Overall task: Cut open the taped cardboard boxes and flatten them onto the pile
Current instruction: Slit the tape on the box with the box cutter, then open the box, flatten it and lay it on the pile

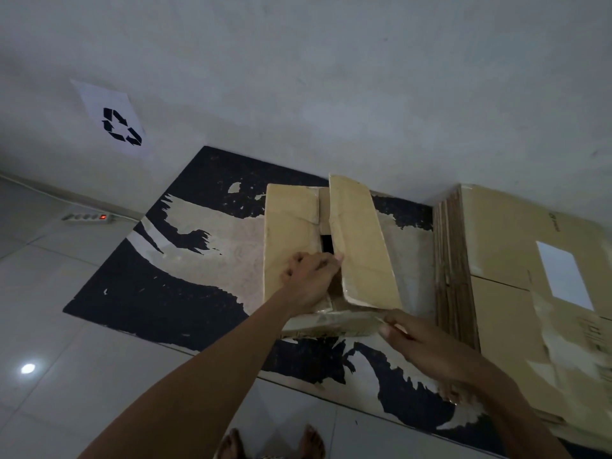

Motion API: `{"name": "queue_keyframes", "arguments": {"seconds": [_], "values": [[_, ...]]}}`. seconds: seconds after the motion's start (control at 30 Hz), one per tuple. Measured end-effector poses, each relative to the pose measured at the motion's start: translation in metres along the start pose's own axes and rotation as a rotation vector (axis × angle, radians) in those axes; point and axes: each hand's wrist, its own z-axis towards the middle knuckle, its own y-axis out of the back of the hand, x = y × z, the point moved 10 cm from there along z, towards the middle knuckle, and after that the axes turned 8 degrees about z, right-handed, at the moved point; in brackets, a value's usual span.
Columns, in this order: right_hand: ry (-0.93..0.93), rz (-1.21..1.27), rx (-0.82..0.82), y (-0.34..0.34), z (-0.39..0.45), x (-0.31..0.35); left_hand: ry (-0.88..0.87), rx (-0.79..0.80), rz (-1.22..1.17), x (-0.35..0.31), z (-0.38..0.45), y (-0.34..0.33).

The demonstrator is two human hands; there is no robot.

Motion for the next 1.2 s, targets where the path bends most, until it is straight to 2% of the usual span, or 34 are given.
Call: {"name": "queue_keyframes", "arguments": {"seconds": [0.03, 0.1, 0.17, 0.23, 0.3, 0.47, 0.53, 0.63, 0.73, 0.8, 0.9, 0.97, 1.03, 1.1, 1.13, 1.2], "values": [[-0.014, 0.254, -0.038, 0.005, -0.007, -0.005, -0.014, 0.013, 0.026, 0.0, 0.001, -0.001], [-0.03, 0.674, -0.254, 0.022, -0.01, -0.033, -0.044, 0.045, 0.118, -0.003, -0.001, -0.005], [-0.113, 0.835, -0.516, 0.033, -0.002, -0.075, -0.106, 0.051, 0.242, -0.009, -0.003, -0.006], [-0.243, 0.805, -0.663, 0.029, 0.015, -0.115, -0.174, 0.033, 0.369, -0.016, -0.003, -0.005], [-0.327, 0.708, -0.671, 0.02, 0.037, -0.142, -0.24, 0.001, 0.479, -0.028, -0.005, 0.0], [-0.322, 0.043, -0.689, 0.027, 0.065, -0.156, -0.361, -0.104, 0.654, -0.057, -0.016, 0.027], [-0.33, -0.023, -0.663, 0.025, 0.066, -0.154, -0.388, -0.146, 0.656, -0.062, -0.025, 0.046], [-0.348, -0.091, -0.62, 0.02, 0.067, -0.152, -0.413, -0.23, 0.538, -0.057, -0.044, 0.081], [-0.353, -0.069, -0.603, 0.019, 0.068, -0.151, -0.359, -0.35, 0.379, -0.035, -0.064, 0.122], [-0.302, 0.088, -0.694, 0.027, 0.063, -0.141, -0.24, -0.417, 0.399, -0.008, -0.071, 0.145], [-0.046, 0.33, -0.965, 0.051, 0.039, -0.096, 0.047, -0.414, 0.463, 0.062, -0.065, 0.159], [0.166, 0.295, -1.077, 0.063, 0.023, -0.047, 0.159, -0.295, 0.33, 0.101, -0.058, 0.138], [0.281, 0.095, -0.986, 0.056, 0.025, 0.007, 0.275, -0.168, 0.059, 0.121, -0.053, 0.099], [0.172, -0.261, -0.768, 0.029, 0.052, 0.035, 0.384, -0.089, -0.152, 0.121, -0.05, 0.062], [0.087, -0.408, -0.674, 0.016, 0.066, 0.037, 0.39, -0.079, -0.185, 0.118, -0.045, 0.05], [-0.03, -0.516, -0.574, 0.001, 0.081, 0.035, 0.356, -0.12, -0.164, 0.112, -0.034, 0.039]]}}
